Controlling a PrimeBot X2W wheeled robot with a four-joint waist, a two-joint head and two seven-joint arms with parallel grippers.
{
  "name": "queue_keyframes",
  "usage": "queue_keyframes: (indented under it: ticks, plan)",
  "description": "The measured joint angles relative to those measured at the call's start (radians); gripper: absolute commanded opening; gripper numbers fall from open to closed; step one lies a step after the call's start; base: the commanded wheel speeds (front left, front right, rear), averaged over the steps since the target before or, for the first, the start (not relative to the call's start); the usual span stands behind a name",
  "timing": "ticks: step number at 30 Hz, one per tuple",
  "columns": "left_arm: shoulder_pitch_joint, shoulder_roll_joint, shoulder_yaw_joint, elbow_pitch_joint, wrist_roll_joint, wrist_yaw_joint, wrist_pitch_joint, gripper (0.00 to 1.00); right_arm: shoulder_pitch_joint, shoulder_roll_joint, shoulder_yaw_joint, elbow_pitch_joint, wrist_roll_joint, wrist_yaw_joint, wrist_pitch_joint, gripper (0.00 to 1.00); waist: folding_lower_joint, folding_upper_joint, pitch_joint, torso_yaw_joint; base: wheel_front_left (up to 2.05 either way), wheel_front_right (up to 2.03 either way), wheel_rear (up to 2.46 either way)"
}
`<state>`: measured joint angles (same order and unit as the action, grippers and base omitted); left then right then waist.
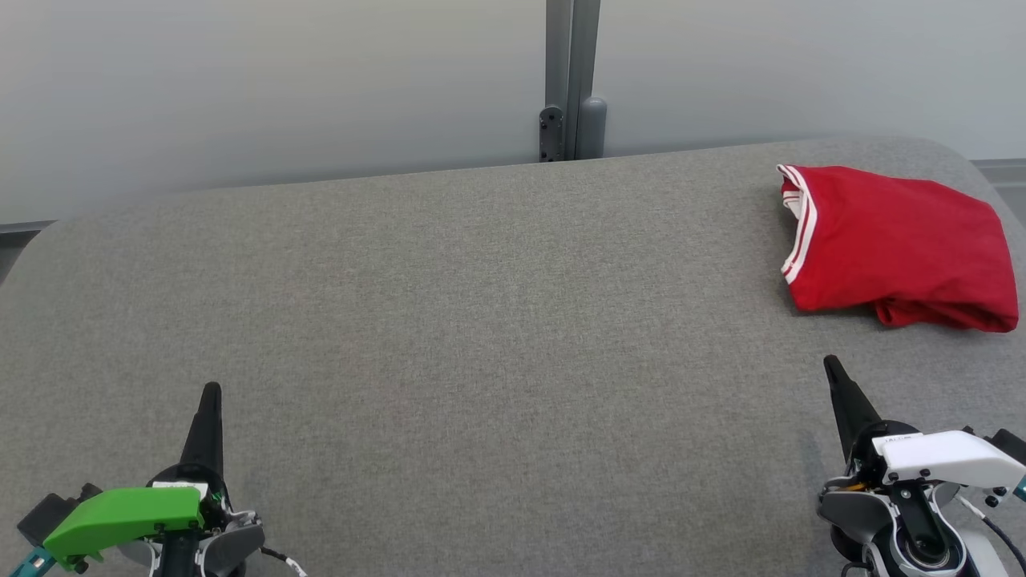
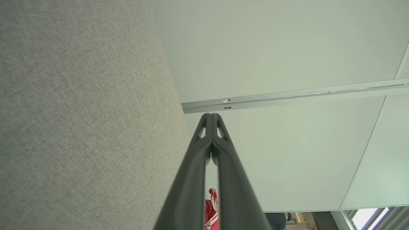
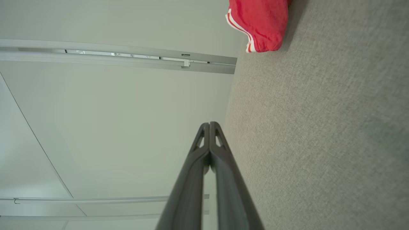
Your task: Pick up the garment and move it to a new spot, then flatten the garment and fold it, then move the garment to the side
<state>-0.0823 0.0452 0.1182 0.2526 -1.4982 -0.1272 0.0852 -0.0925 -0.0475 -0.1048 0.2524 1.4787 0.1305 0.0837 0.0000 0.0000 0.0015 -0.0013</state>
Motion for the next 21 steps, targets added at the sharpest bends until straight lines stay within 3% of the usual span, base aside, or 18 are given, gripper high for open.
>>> queue_keyframes:
  ticks: [21]
  plan:
    - [-0.021,0.001,-0.004,-0.006,-0.114,0.0,0.029,0.0,-0.013,0.0,-0.009,-0.005,0.131,0.0,0.03,0.0,0.0,0.0,0.002,0.001,0.0,0.0,0.0]
